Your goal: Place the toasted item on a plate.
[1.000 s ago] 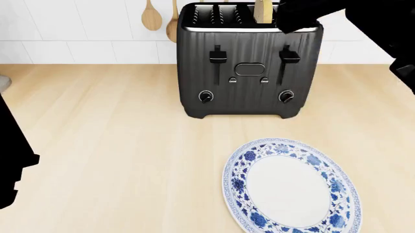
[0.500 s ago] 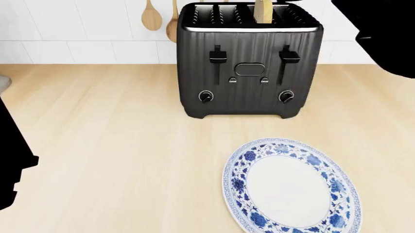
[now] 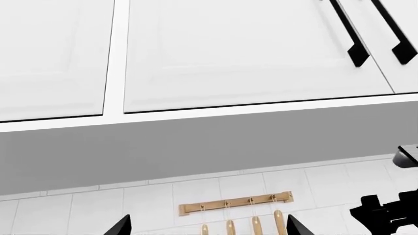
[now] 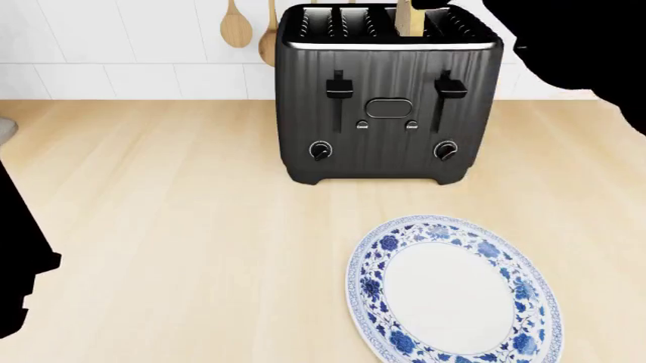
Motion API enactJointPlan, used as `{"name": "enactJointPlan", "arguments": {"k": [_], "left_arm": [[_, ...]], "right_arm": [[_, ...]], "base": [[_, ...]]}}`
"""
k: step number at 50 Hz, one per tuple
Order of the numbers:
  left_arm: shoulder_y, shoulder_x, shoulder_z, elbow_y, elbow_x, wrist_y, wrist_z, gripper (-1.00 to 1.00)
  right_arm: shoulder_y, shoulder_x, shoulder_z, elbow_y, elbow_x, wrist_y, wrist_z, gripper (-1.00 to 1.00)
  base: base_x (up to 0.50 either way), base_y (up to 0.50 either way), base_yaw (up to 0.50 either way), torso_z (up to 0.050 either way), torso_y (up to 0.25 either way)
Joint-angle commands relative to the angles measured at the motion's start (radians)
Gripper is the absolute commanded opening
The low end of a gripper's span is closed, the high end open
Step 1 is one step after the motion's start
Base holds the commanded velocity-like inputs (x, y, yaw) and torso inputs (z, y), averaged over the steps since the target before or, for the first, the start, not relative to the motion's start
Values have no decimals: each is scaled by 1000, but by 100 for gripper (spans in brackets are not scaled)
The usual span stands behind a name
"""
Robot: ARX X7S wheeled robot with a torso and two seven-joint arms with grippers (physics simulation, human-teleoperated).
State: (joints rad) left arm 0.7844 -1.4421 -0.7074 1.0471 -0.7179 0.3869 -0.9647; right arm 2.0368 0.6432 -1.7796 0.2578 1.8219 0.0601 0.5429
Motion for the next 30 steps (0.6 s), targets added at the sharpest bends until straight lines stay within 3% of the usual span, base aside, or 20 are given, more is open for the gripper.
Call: {"name": "enactJointPlan", "arguments": {"k": [1,30], "left_arm": [[0,2,12,0,10,4,-4,100],[0,8,7,0,-4,1,-1,100]], "right_arm": [[-11,-60,-9,110,21,49,-31,100],[-13,-172,-19,247,28,132,-100,100]], "base": [[0,0,0,0,0],[0,0,0,0,0]]}}
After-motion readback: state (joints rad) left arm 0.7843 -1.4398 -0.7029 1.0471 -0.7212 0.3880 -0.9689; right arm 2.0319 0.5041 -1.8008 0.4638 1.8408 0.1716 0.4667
